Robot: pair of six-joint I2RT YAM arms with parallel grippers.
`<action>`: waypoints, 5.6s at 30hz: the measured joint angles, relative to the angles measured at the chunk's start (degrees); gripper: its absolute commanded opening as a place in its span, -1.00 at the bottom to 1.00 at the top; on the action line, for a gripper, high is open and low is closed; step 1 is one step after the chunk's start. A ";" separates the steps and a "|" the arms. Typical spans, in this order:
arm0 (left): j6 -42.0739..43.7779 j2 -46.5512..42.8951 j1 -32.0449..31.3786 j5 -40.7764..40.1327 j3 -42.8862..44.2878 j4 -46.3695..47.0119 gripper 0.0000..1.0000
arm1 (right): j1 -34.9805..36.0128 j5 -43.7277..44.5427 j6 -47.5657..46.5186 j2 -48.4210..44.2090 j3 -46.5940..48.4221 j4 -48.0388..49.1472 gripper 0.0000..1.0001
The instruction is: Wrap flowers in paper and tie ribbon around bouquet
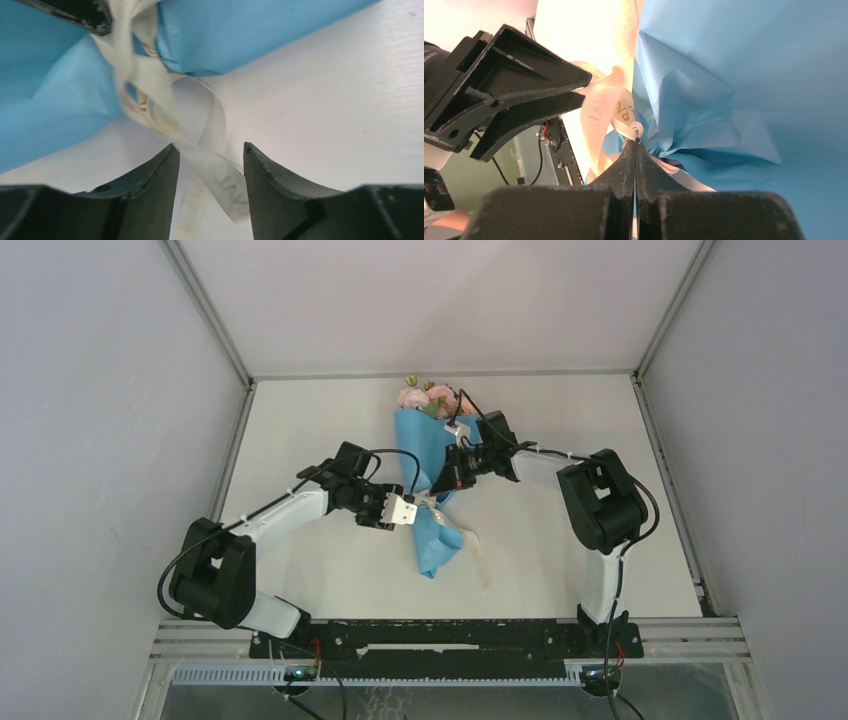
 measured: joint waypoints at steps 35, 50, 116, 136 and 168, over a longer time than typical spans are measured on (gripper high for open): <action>-14.73 6.60 -2.03 -13.92 -0.68 9.29 -0.64 | 0.63 2.19 0.31 -0.57 0.00 1.31 -1.00; -10.54 1.88 -0.83 -19.39 -3.78 9.94 -1.00 | -4.76 11.04 0.31 -11.58 -4.52 -1.75 -1.00; 20.76 -3.54 12.83 -15.34 -15.13 19.17 0.39 | -9.40 24.63 -2.51 -22.97 -18.51 -20.63 0.30; 5.25 -11.63 12.28 -9.86 -13.75 5.05 0.73 | 6.78 17.77 5.14 -7.23 2.10 -3.82 0.20; 0.46 -11.63 11.45 -8.94 -14.62 14.29 0.74 | 8.31 -3.78 -7.80 -10.40 12.46 -7.63 -1.00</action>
